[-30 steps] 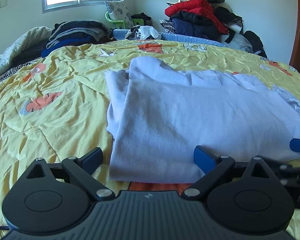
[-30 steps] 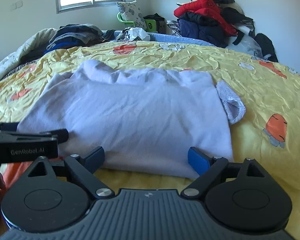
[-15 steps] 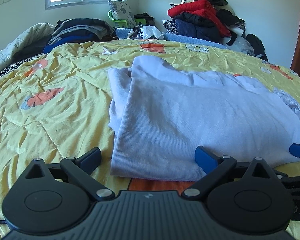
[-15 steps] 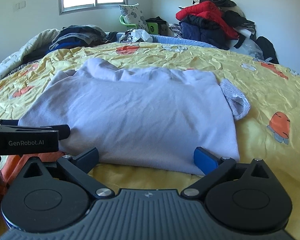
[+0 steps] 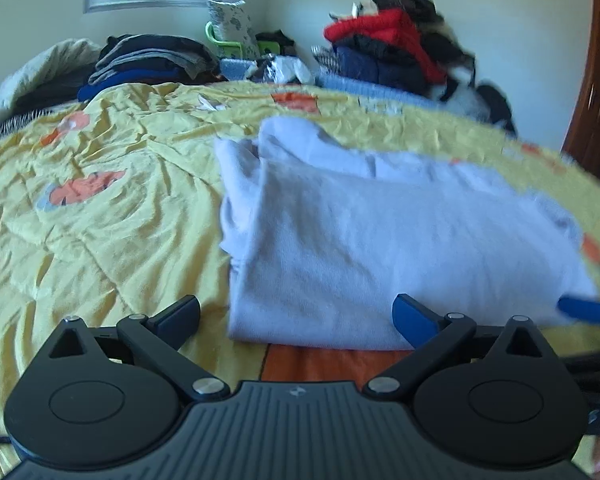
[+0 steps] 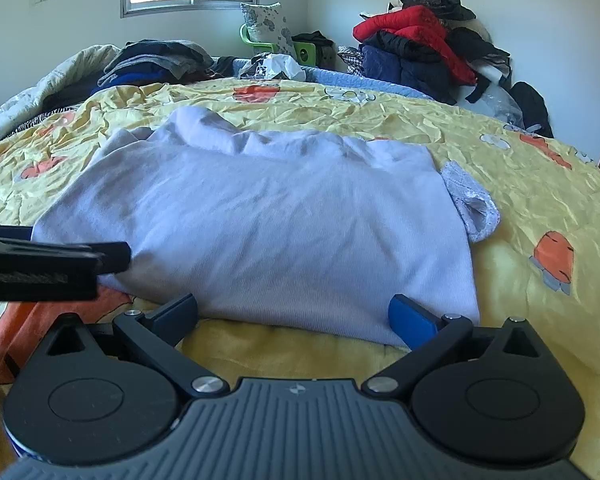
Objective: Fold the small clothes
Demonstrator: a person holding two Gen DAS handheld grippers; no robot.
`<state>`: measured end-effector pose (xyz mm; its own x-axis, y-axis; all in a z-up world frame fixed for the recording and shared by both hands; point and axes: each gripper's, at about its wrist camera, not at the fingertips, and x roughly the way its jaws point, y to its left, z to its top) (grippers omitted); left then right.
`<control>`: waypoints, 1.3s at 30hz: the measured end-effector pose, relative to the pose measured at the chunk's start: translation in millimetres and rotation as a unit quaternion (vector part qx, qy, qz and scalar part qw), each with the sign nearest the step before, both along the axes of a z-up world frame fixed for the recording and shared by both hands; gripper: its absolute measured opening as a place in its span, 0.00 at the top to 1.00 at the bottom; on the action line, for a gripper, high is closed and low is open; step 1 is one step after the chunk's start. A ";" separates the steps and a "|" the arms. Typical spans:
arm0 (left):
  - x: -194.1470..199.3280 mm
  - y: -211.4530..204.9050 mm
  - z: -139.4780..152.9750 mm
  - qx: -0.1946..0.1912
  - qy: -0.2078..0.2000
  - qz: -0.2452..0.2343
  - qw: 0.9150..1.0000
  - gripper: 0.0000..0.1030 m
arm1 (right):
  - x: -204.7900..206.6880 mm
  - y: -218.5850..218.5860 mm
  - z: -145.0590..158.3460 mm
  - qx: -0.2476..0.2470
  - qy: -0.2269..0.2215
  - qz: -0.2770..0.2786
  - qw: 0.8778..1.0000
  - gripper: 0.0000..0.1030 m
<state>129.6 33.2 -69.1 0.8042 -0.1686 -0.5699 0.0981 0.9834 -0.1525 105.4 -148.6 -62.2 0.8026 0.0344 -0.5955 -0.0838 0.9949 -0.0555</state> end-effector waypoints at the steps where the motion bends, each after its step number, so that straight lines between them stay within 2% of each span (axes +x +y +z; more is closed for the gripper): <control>1: -2.5 7.1 0.5 -0.020 -0.008 0.007 1.000 0.00 | -1.4 1.0 -0.3 -0.002 -0.001 -0.001 1.000 0.01; 3: -6.5 24.3 0.9 -0.073 -0.022 0.022 0.997 0.00 | -6.2 4.2 0.2 -0.009 -0.005 0.000 1.000 0.01; 5: -3.8 42.2 -0.3 -0.126 -0.016 0.030 0.991 0.00 | -14.7 7.5 1.6 -0.008 -0.014 0.001 1.000 0.01; 9: 20.8 60.7 4.9 -0.138 0.013 0.055 0.989 0.00 | -33.0 15.6 4.9 0.012 -0.026 0.023 0.999 0.01; 12: 56.2 67.2 9.3 -0.148 0.052 0.041 0.987 0.00 | -35.7 34.6 4.5 -0.018 -0.023 0.053 0.998 0.01; 14: 77.4 67.5 11.0 -0.144 0.063 0.018 0.987 0.00 | -34.0 53.9 1.4 -0.058 -0.020 0.073 0.995 0.01; 19: 118.3 55.6 12.2 -0.103 0.076 -0.030 0.991 0.00 | -30.0 92.6 2.2 -0.124 -0.052 0.095 0.986 0.01; 23: 145.0 45.3 11.5 -0.056 0.072 -0.076 0.993 0.00 | -16.2 115.6 2.7 -0.145 -0.063 0.101 0.982 0.01; 27: 165.6 37.2 11.6 -0.014 0.075 -0.127 0.989 0.00 | -0.6 132.4 2.4 -0.157 -0.071 0.115 0.978 0.01; 30: 177.3 36.7 10.8 -0.026 0.073 -0.137 0.988 0.00 | 12.3 141.9 2.4 -0.158 -0.070 0.113 0.978 0.01; 33: 187.7 39.2 9.4 -0.059 0.064 -0.136 0.987 0.00 | 21.3 154.9 1.6 -0.168 -0.076 0.105 0.977 0.03; 36: 198.2 42.4 9.4 -0.097 0.063 -0.142 0.983 0.00 | 20.4 171.4 -1.0 -0.200 -0.093 0.117 0.968 0.13; 38: 204.2 44.7 8.8 -0.122 0.065 -0.155 0.978 0.00 | 17.0 182.7 -3.9 -0.223 -0.104 0.135 0.960 0.31; 39: 206.6 45.0 8.3 -0.129 0.065 -0.157 0.977 0.01 | 16.6 186.6 -5.1 -0.229 -0.105 0.142 0.957 0.36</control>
<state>336.2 78.2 -60.8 0.6126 -0.5475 -0.5700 0.3526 0.8348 -0.4229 122.0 38.0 -67.2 0.9035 0.0442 -0.4263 -0.2872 0.8009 -0.5255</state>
